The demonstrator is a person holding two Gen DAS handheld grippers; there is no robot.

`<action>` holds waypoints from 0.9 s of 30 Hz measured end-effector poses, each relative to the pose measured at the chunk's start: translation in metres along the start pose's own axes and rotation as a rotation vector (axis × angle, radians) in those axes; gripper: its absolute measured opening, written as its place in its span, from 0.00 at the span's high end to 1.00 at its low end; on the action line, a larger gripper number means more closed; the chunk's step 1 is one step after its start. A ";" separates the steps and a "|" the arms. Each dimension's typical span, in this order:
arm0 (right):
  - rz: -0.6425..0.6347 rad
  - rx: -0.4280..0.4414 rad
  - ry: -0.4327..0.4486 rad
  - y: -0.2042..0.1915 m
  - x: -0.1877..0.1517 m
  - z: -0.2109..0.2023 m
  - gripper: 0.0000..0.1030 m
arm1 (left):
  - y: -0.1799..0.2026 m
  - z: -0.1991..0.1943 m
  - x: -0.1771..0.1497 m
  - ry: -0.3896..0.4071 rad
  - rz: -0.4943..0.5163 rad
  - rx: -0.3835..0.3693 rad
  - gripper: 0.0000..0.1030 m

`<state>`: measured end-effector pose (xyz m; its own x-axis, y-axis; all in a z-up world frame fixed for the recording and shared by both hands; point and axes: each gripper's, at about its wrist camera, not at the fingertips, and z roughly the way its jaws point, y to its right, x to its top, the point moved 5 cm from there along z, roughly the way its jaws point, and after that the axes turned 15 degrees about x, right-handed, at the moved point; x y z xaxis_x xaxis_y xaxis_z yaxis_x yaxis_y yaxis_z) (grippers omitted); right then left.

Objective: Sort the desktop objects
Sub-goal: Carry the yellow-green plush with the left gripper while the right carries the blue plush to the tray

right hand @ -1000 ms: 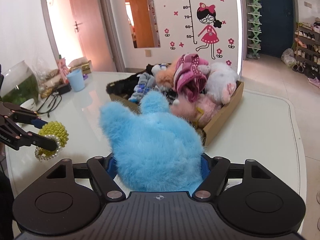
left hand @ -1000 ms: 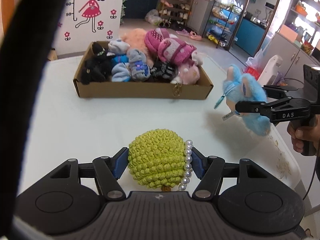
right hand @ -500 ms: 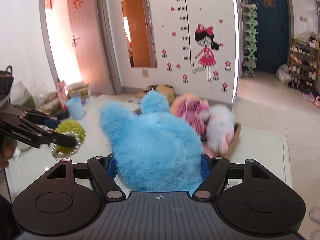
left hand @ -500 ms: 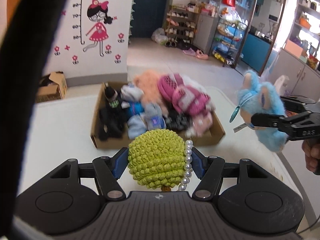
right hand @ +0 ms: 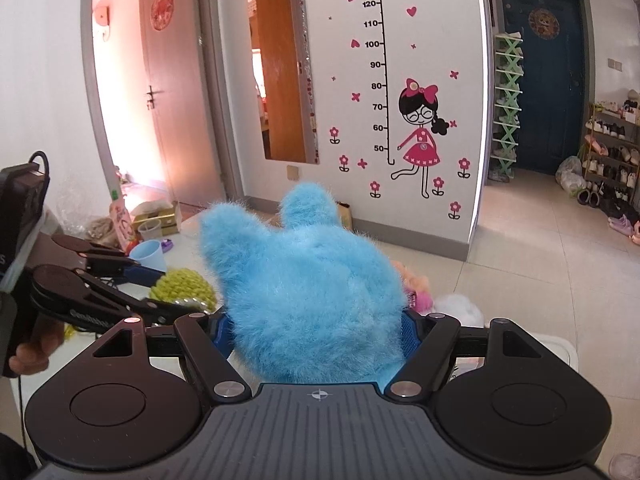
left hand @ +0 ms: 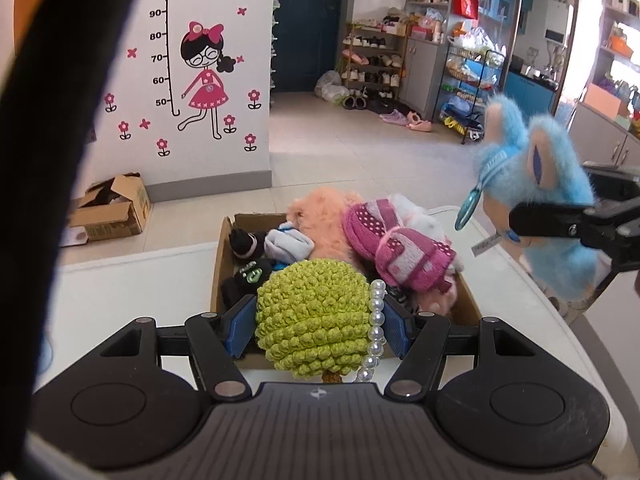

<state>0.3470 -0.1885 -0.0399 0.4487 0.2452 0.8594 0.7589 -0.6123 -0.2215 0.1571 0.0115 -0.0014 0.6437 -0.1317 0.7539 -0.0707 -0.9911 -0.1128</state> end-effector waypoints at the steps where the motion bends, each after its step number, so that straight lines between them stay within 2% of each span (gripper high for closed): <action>1: -0.003 -0.001 0.000 0.000 0.003 0.002 0.25 | 0.001 0.004 0.001 0.001 0.002 0.005 0.41; 13: -0.006 -0.009 -0.035 0.003 0.022 0.047 0.25 | -0.012 0.047 0.013 -0.030 0.002 0.050 0.41; 27: 0.013 -0.038 -0.097 0.022 0.023 0.112 0.24 | -0.019 0.091 0.018 -0.041 0.022 0.084 0.41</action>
<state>0.4273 -0.1121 -0.0767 0.5036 0.3076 0.8073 0.7349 -0.6438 -0.2131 0.2398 0.0292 -0.0445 0.6736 -0.1505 0.7236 -0.0220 -0.9827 -0.1839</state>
